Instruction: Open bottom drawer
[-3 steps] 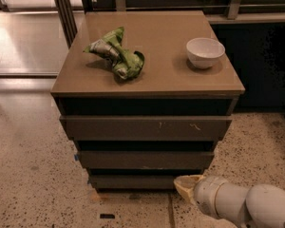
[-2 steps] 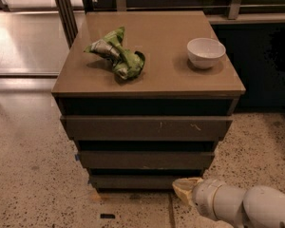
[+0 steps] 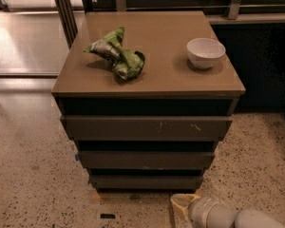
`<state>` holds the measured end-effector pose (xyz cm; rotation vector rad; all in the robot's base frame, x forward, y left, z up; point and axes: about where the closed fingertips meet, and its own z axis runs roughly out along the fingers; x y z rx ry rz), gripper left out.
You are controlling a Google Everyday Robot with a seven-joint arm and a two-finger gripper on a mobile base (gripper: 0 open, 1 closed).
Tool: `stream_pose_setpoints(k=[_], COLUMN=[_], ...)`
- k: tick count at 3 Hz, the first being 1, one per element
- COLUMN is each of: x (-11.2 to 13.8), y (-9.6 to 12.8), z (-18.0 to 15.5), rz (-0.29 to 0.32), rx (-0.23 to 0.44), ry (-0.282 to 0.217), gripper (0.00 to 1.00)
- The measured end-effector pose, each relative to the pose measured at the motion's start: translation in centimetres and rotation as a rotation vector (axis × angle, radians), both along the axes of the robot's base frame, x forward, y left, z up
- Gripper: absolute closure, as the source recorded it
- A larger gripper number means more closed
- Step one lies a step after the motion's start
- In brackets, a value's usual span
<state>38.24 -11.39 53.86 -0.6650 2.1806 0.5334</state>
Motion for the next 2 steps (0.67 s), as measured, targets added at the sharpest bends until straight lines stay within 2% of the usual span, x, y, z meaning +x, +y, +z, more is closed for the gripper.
stream_pose_setpoints(k=[1, 2], x=[0.06, 0.08], y=[0.15, 0.17], z=[-4.39, -4.28], rz=[0.060, 0.059], rx=[0.031, 0.030], ry=[0.015, 0.014], gripper=[1.00, 1.00])
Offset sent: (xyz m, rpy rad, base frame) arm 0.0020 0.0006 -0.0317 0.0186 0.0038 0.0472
